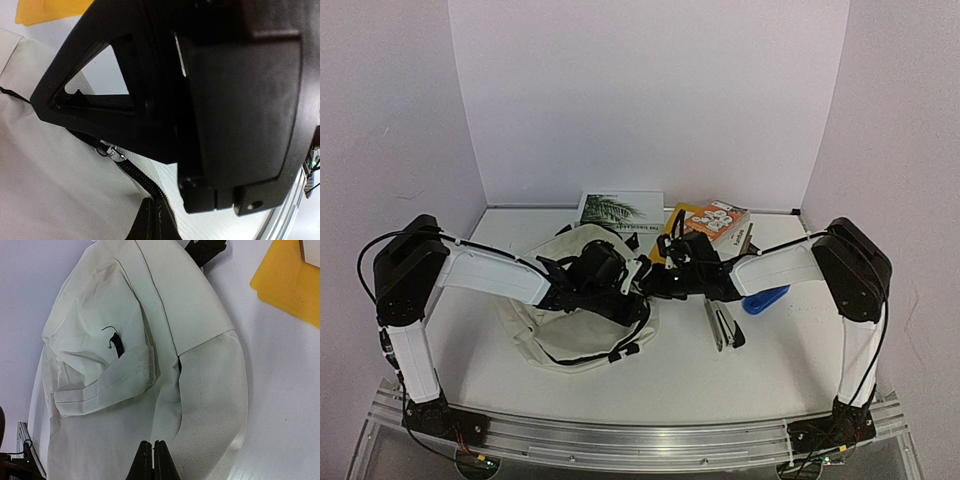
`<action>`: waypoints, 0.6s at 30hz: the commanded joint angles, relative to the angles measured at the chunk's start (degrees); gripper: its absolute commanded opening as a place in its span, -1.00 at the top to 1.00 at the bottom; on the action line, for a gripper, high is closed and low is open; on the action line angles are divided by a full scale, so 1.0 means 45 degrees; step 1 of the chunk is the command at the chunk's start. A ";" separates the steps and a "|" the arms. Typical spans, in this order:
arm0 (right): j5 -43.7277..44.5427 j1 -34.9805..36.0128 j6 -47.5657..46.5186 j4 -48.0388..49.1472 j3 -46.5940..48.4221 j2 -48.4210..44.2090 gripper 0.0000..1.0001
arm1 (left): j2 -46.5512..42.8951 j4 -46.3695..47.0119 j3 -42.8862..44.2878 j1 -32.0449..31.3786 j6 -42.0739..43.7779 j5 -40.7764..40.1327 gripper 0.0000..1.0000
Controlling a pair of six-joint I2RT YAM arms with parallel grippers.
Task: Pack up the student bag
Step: Unzip the student bag at the center of the board.
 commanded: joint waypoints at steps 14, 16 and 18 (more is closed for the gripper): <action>0.1940 -0.0291 0.0148 0.0724 -0.0155 -0.2139 1.00 | -0.0795 -0.2521 0.0551 -0.0585 -0.2048 -0.2144 0.99; 0.1970 -0.0292 0.0096 0.0712 -0.0259 -0.2385 1.00 | -0.0658 -0.2555 0.0616 -0.0585 -0.2021 -0.1984 0.99; 0.1844 -0.0296 -0.0011 0.0704 -0.0259 -0.2449 1.00 | -0.0515 -0.2317 0.0641 -0.0585 -0.1893 -0.1501 0.99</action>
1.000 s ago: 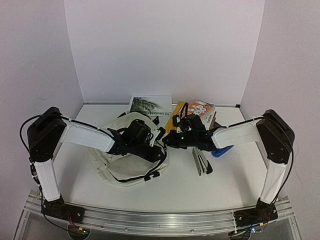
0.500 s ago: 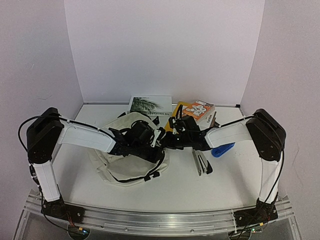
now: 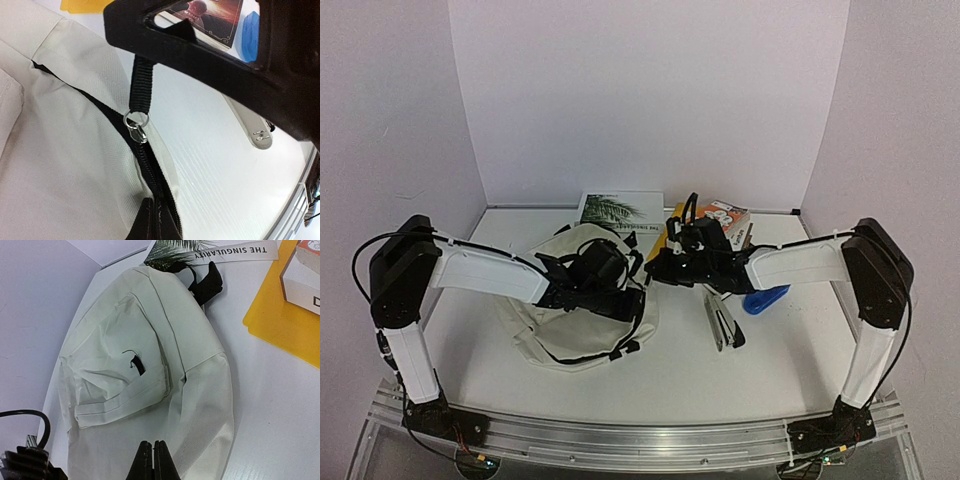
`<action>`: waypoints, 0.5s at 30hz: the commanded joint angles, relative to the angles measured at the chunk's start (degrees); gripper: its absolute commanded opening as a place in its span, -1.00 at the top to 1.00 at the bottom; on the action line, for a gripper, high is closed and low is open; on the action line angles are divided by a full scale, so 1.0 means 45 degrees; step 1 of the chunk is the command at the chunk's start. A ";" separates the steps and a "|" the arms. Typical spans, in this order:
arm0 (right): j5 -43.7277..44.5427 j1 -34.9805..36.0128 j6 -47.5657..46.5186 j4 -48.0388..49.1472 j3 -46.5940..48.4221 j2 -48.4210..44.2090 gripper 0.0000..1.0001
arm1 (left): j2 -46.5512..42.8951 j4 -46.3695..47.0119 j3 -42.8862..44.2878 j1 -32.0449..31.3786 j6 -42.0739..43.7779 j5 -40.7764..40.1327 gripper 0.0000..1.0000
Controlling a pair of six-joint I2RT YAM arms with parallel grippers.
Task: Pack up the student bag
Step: Unzip the student bag at the center of the board.
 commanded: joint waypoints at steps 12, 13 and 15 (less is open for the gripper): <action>-0.0172 -0.0297 -0.1087 0.0947 0.1432 0.1691 1.00 | 0.0081 0.0666 -0.0022 -0.0268 0.0914 0.3825 1.00; -0.0142 -0.0294 -0.1139 0.0947 0.1602 0.1866 1.00 | 0.0100 0.0680 0.0005 -0.0300 0.0984 0.3961 1.00; -0.0026 -0.0296 -0.1216 0.0947 0.1979 0.2239 1.00 | 0.0223 0.0559 0.0177 -0.0370 0.1108 0.4232 0.99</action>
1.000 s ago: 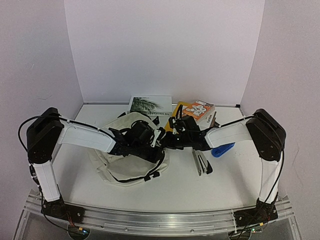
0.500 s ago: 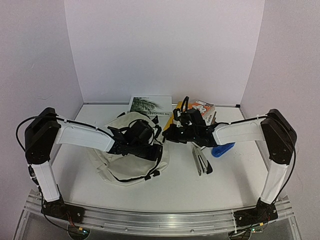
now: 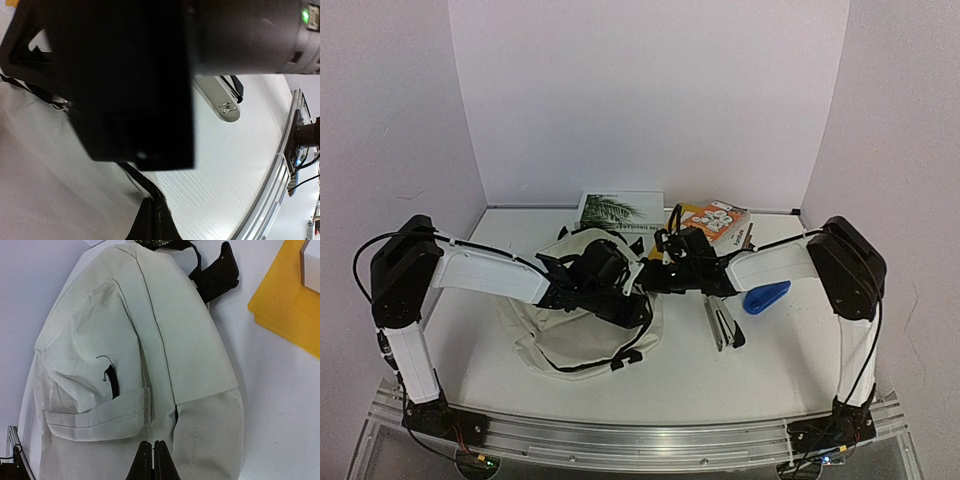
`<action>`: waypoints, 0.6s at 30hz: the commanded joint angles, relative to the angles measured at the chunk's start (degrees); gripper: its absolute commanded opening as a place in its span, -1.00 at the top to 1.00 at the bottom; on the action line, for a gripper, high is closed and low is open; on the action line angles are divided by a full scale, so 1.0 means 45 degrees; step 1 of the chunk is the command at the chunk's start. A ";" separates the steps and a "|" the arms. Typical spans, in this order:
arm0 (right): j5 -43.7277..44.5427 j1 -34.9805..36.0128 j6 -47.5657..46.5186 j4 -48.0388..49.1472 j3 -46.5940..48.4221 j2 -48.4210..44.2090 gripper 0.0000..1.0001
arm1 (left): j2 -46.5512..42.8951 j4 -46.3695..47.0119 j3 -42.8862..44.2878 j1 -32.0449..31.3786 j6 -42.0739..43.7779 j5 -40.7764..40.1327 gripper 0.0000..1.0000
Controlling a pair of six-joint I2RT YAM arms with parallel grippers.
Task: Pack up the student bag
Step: Unzip the student bag at the center of the board.
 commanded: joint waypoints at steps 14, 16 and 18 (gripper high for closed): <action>0.1779 -0.0274 -0.0682 0.0961 0.2700 0.1935 1.00 | -0.0405 -0.0046 0.0219 -0.0870 0.0379 0.1073 0.99; 0.1802 -0.0328 -0.0681 0.0961 0.2893 0.2019 1.00 | -0.0518 -0.0085 0.0189 -0.0870 0.0371 0.1240 1.00; 0.1789 -0.0377 -0.0717 0.0963 0.3240 0.2161 1.00 | -0.0604 -0.0152 0.0187 -0.0880 0.0379 0.1566 1.00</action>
